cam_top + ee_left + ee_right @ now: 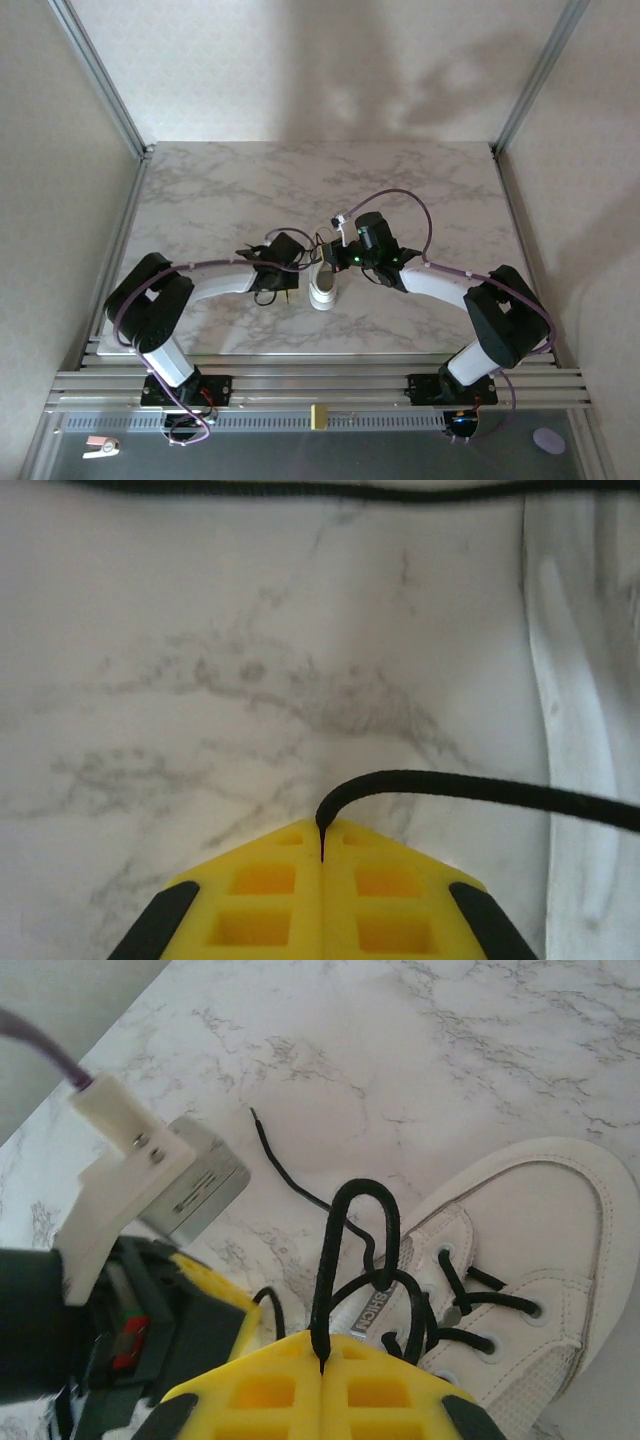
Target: Tie the shoes
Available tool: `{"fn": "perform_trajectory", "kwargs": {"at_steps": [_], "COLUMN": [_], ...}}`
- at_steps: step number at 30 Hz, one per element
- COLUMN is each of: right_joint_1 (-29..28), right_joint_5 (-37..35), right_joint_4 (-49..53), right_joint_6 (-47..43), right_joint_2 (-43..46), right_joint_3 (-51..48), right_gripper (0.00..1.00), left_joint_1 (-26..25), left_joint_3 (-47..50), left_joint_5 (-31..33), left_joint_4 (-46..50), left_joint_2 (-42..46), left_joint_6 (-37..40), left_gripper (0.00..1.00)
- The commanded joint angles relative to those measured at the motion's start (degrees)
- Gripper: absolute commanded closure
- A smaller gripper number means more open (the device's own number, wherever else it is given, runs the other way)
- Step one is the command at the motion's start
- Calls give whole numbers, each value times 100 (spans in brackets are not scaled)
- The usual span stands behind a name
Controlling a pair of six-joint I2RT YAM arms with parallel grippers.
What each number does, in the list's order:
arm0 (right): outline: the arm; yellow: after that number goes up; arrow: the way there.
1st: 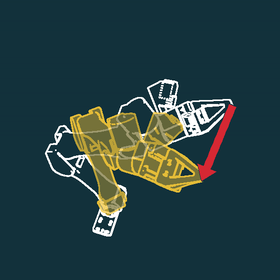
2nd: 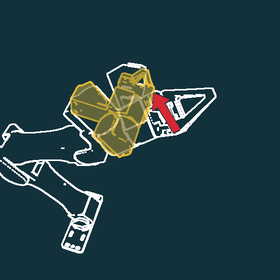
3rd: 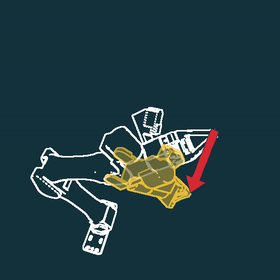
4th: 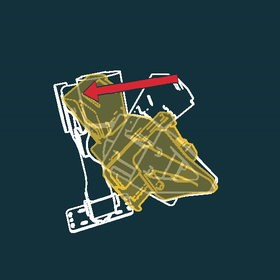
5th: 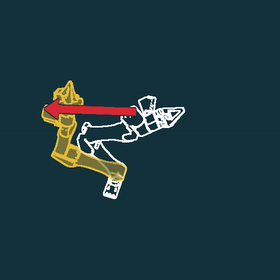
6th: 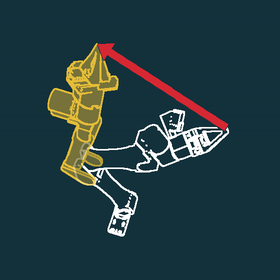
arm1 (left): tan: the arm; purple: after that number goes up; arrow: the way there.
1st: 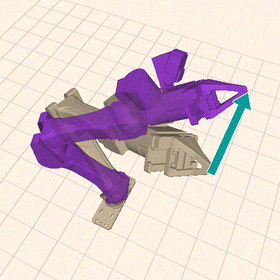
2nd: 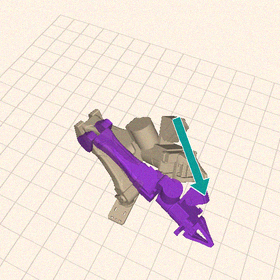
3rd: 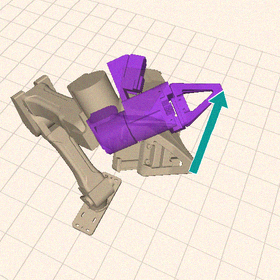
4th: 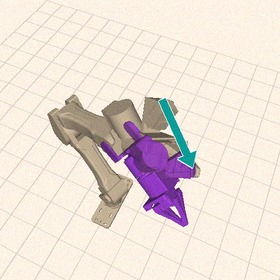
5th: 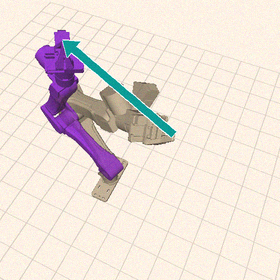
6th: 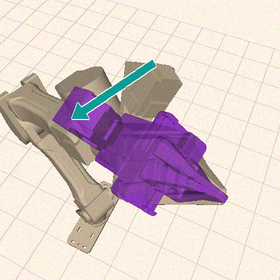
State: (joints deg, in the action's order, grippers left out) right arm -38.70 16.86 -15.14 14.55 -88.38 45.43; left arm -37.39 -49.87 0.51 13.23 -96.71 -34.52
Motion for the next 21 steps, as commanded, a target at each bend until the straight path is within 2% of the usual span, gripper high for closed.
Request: {"fn": "perform_trajectory", "kwargs": {"at_steps": [1, 10, 18, 21], "right_joint_1": [32, 38, 34, 37], "right_joint_5": [224, 311, 322, 421], "right_joint_4": [-86, -72, 26, 91], "right_joint_6": [-59, -86, -154, -216], "right_joint_2": [202, 186, 172, 141], "right_joint_3": [37, 53, 74, 89], "right_gripper": [100, 100, 100, 100], "left_joint_1": [337, 665, 816, 862], "left_joint_3": [-399, -1037, -1006, -900], "left_joint_5": [266, 153, 145, -58], "left_joint_4": [-357, -312, -326, -523], "left_joint_2": [-360, -823, -955, -938], "left_joint_6": [19, 161, 101, 13], "left_gripper": [100, 100, 100, 100]}}
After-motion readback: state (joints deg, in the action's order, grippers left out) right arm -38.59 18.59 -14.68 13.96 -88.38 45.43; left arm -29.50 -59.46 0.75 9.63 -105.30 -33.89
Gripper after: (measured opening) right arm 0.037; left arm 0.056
